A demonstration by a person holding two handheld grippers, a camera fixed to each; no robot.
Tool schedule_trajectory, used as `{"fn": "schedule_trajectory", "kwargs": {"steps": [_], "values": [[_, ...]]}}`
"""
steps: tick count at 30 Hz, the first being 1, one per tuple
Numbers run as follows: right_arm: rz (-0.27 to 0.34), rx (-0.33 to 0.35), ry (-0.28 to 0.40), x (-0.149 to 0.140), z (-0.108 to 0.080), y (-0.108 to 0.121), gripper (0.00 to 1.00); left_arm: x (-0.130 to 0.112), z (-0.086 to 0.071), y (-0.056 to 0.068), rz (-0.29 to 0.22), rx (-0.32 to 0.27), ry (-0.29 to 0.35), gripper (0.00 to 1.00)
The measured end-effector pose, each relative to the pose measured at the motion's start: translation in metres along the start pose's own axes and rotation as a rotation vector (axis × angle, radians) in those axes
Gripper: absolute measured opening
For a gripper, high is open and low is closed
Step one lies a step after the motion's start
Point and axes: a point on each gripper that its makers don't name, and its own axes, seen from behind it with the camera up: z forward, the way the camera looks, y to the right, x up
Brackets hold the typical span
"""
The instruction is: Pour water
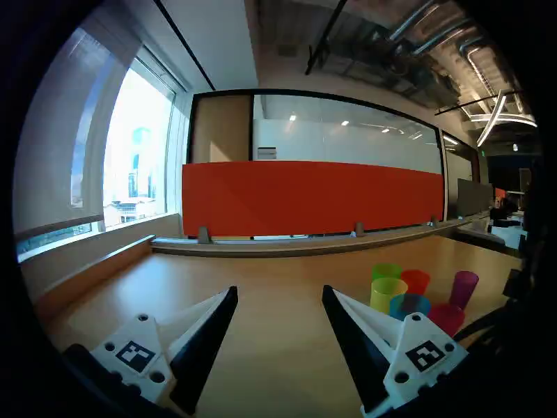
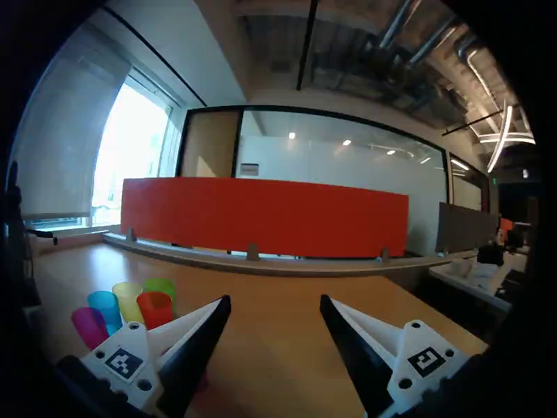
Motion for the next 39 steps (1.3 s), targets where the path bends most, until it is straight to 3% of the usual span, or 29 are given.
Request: {"fn": "schedule_trajectory", "kwargs": {"steps": [9,16,24,30,39], "values": [[0.035,0.023,0.011,0.023,0.003,0.002,0.99,0.009,0.010,0.011,0.000,-0.059,-0.017,0.89],[0.003,0.050,0.006,0.023,0.002,-0.004,0.99,0.007,0.014,0.023,0.030,-0.127,-0.046,0.90],[-0.073,0.157,-0.048,0.022,0.000,-0.021,0.99,0.007,0.018,0.041,0.122,-0.228,-0.084,0.90],[-0.134,0.281,-0.121,0.012,-0.005,-0.041,1.00,0.007,0.019,0.062,0.189,-0.327,-0.107,0.90],[-0.202,0.424,-0.214,0.002,-0.015,-0.060,1.00,-0.011,0.016,0.095,0.229,-0.491,-0.191,0.90]]}}
